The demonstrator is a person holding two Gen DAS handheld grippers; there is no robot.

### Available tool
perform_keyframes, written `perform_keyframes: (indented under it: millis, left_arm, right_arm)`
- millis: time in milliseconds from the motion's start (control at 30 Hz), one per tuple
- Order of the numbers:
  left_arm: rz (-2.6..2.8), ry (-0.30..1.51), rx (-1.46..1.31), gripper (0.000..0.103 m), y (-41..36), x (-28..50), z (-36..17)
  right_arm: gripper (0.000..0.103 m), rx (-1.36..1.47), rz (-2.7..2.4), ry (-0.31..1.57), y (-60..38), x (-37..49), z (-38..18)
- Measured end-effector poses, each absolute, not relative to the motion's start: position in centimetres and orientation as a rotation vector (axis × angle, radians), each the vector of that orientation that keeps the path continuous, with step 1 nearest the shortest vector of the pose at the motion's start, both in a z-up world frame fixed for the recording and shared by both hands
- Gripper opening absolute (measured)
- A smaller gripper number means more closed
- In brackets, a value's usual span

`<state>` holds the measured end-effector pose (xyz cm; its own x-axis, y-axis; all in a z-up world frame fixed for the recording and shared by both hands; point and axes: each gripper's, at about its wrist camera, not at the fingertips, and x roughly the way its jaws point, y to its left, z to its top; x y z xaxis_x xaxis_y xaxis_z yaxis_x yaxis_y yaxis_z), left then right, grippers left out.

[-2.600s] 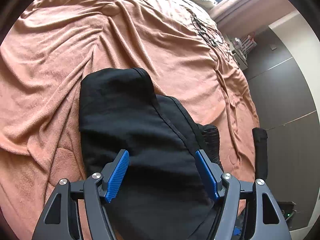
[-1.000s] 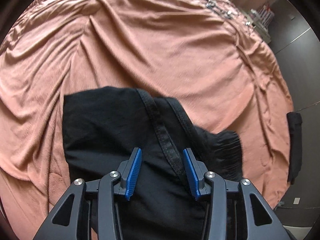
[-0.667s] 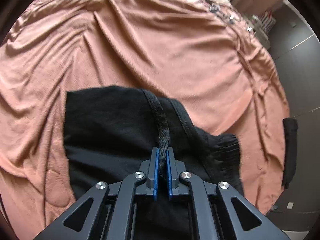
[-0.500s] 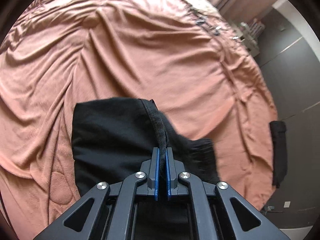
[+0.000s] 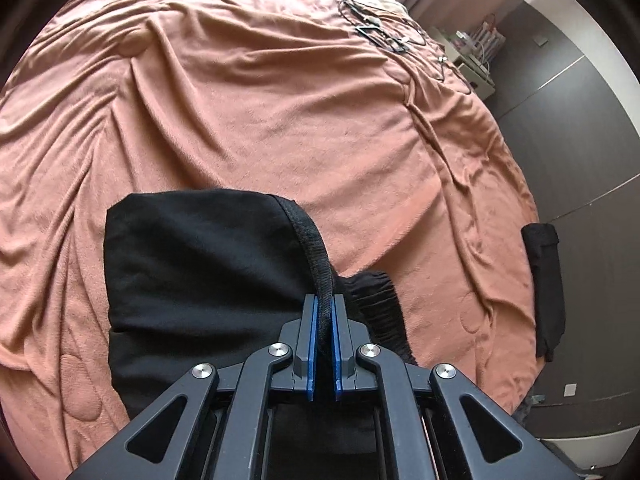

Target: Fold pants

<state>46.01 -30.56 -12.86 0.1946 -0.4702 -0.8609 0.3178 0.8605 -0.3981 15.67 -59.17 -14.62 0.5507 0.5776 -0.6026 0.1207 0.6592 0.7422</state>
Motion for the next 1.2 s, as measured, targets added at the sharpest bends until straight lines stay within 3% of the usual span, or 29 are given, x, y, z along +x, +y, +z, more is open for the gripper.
perform_keyframes:
  millis: [33, 67, 600, 633, 667, 767, 1200]
  left_arm:
    - [-0.554, 1.259, -0.142, 0.006, -30.5, 46.0, -13.0]
    - [-0.558, 1.26, -0.148, 0.006, -30.4, 46.1, -13.0]
    - [-0.614, 1.268, -0.216, 0.006, -29.9, 46.7, -12.7]
    - [-0.618, 1.268, -0.219, 0.006, -29.9, 46.7, -12.6]
    - [-0.623, 1.267, -0.222, 0.006, -29.9, 46.7, -12.6]
    - [-0.641, 1.26, -0.229, 0.006, -30.0, 46.6, -12.2]
    - [-0.732, 1.21, -0.269, 0.006, -32.5, 46.5, -10.7]
  right_arm:
    - [0.056, 0.828, 0.314, 0.964, -59.4, 15.9, -14.4]
    - [0.057, 0.823, 0.312, 0.952, -59.6, 16.1, -14.0]
    - [0.057, 0.625, 0.532, 1.015, -58.2, 24.8, -15.0]
    - [0.051, 0.614, 0.538, 1.022, -58.1, 24.9, -15.1]
    - [0.03, 0.601, 0.54, 1.028, -58.0, 25.2, -15.2]
    - [0.006, 0.577, 0.563, 1.021, -57.8, 24.9, -14.6]
    - [0.004, 0.595, 0.496, 0.917, -61.0, 22.3, -12.6]
